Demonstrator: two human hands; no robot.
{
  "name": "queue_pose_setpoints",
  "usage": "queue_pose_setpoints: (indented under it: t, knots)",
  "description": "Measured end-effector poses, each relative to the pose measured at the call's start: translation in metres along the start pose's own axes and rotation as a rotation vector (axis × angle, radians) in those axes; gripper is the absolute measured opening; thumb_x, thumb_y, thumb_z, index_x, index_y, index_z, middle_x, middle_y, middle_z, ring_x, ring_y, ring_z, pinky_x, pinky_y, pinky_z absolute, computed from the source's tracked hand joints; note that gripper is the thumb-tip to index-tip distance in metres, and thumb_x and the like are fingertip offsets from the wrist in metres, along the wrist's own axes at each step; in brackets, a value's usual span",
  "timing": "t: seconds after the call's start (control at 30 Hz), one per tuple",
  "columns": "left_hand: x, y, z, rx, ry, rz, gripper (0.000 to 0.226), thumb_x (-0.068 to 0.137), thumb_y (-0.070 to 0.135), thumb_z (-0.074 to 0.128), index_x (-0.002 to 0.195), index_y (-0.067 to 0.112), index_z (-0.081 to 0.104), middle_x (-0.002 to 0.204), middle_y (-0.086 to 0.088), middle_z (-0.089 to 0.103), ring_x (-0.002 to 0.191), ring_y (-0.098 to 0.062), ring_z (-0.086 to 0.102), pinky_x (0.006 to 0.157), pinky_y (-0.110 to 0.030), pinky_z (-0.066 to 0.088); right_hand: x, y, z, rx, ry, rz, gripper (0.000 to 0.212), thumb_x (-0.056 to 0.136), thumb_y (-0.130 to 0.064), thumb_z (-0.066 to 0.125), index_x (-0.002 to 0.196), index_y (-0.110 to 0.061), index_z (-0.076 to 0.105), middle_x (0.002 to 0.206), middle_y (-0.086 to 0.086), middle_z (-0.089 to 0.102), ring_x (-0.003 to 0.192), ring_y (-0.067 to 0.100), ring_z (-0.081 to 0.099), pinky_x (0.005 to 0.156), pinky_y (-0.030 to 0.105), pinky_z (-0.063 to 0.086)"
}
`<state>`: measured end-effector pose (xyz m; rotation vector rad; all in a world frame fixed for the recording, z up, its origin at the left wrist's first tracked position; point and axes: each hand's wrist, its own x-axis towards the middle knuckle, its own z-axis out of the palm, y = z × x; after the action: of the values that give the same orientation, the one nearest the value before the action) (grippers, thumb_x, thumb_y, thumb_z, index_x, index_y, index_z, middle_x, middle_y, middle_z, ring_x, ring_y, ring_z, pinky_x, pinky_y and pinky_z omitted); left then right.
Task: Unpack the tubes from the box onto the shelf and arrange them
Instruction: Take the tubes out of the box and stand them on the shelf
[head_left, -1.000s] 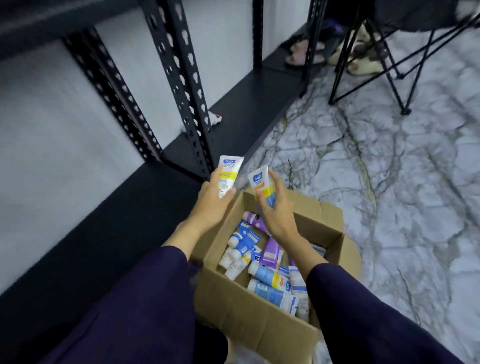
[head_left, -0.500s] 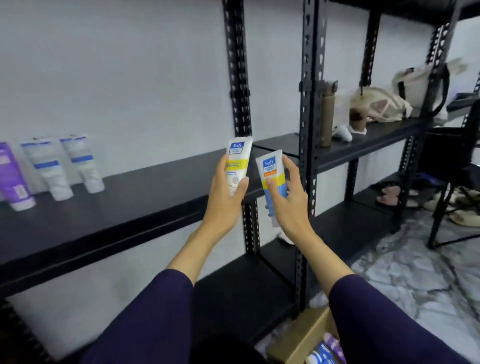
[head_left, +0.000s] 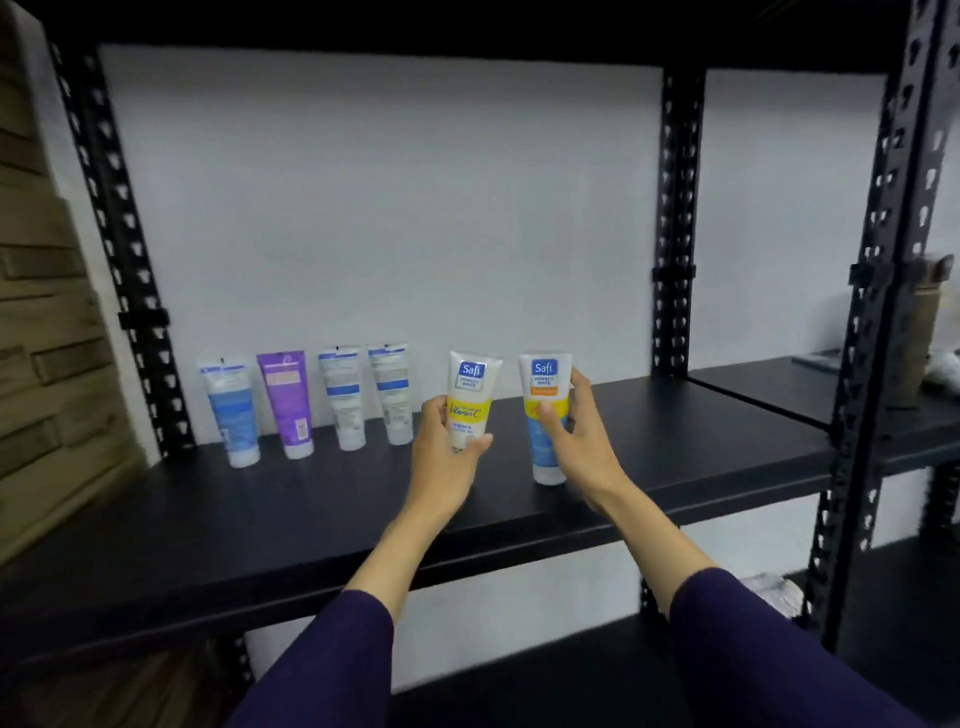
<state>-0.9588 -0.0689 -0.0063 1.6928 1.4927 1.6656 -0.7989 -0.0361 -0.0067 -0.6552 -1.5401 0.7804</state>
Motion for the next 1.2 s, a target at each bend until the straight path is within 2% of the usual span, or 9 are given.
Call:
queue_pose_setpoints:
  t: [0.1, 0.23, 0.33, 0.53, 0.63, 0.73, 0.8, 0.97, 1.2]
  knots:
    - [0.007, -0.01, -0.006, -0.005, 0.035, -0.038, 0.055, 0.082, 0.011, 0.071, 0.127, 0.013, 0.039, 0.114, 0.006, 0.054, 0.095, -0.002, 0.052, 0.066, 0.002, 0.041, 0.005, 0.008, 0.006, 0.003, -0.034, 0.02, 0.049, 0.096, -0.023, 0.052, 0.14, -0.024, 0.032, 0.123, -0.021, 0.051, 0.114, -0.003, 0.052, 0.094, 0.015, 0.046]
    - [0.016, -0.018, -0.009, 0.022, 0.025, -0.043, 0.061, 0.079, 0.005, 0.074, 0.127, 0.011, 0.038, 0.11, 0.007, 0.052, 0.098, -0.006, 0.052, 0.067, 0.001, 0.041, 0.01, 0.021, 0.005, -0.044, -0.147, 0.11, 0.048, 0.092, -0.013, 0.059, 0.134, -0.021, 0.04, 0.123, -0.006, 0.056, 0.115, 0.008, 0.056, 0.096, 0.024, 0.048]
    - [0.025, -0.024, -0.009, 0.064, 0.003, -0.042, 0.062, 0.077, 0.005, 0.076, 0.125, 0.013, 0.038, 0.107, 0.008, 0.053, 0.098, -0.007, 0.053, 0.071, -0.005, 0.041, 0.017, 0.029, 0.006, -0.15, -0.162, 0.182, 0.04, 0.089, -0.014, 0.064, 0.124, -0.025, 0.047, 0.119, -0.003, 0.06, 0.109, 0.014, 0.058, 0.096, 0.033, 0.049]
    - [0.052, -0.041, -0.004, 0.131, -0.03, -0.057, 0.061, 0.076, 0.009, 0.077, 0.123, 0.013, 0.038, 0.114, 0.001, 0.057, 0.108, -0.017, 0.057, 0.086, -0.025, 0.046, 0.039, 0.043, 0.012, -0.237, -0.11, 0.245, 0.04, 0.088, -0.012, 0.065, 0.124, -0.02, 0.05, 0.117, -0.002, 0.059, 0.105, 0.014, 0.056, 0.086, 0.025, 0.043]
    - [0.066, -0.048, 0.001, 0.171, -0.037, -0.086, 0.06, 0.077, 0.009, 0.077, 0.122, 0.013, 0.038, 0.118, -0.003, 0.057, 0.108, -0.018, 0.057, 0.078, -0.019, 0.047, 0.054, 0.054, 0.016, -0.261, -0.102, 0.263, 0.04, 0.087, -0.012, 0.067, 0.122, -0.018, 0.051, 0.118, 0.0, 0.06, 0.108, 0.016, 0.057, 0.088, 0.026, 0.045]
    - [0.077, -0.055, 0.006, 0.23, -0.078, -0.109, 0.059, 0.079, 0.004, 0.074, 0.124, 0.009, 0.037, 0.12, -0.007, 0.054, 0.102, -0.015, 0.052, 0.053, -0.004, 0.045, 0.068, 0.065, 0.021, -0.292, -0.121, 0.282, 0.044, 0.086, -0.012, 0.068, 0.125, -0.015, 0.049, 0.124, 0.003, 0.059, 0.113, 0.018, 0.057, 0.094, 0.028, 0.046]
    - [0.087, -0.062, 0.008, 0.275, -0.074, -0.117, 0.057, 0.079, 0.007, 0.074, 0.122, 0.009, 0.037, 0.12, -0.008, 0.054, 0.103, -0.017, 0.054, 0.051, -0.007, 0.046, 0.078, 0.071, 0.023, -0.311, -0.138, 0.289, 0.045, 0.086, -0.012, 0.068, 0.126, -0.014, 0.048, 0.127, 0.004, 0.058, 0.112, 0.017, 0.057, 0.094, 0.029, 0.046]
    - [0.107, -0.08, 0.015, 0.375, -0.021, -0.107, 0.056, 0.078, 0.019, 0.077, 0.117, 0.013, 0.038, 0.12, -0.008, 0.058, 0.111, -0.026, 0.057, 0.086, -0.037, 0.053, 0.097, 0.083, 0.028, -0.354, -0.177, 0.302, 0.044, 0.086, -0.014, 0.068, 0.125, -0.014, 0.048, 0.127, 0.005, 0.058, 0.104, 0.011, 0.054, 0.09, 0.023, 0.042]
    - [0.118, -0.089, 0.019, 0.467, 0.027, -0.043, 0.054, 0.079, 0.03, 0.076, 0.113, 0.015, 0.036, 0.118, -0.005, 0.059, 0.108, -0.025, 0.058, 0.084, -0.042, 0.053, 0.112, 0.093, 0.032, -0.381, -0.188, 0.301, 0.042, 0.087, -0.014, 0.067, 0.125, -0.012, 0.05, 0.125, 0.005, 0.059, 0.104, 0.012, 0.056, 0.088, 0.022, 0.042]
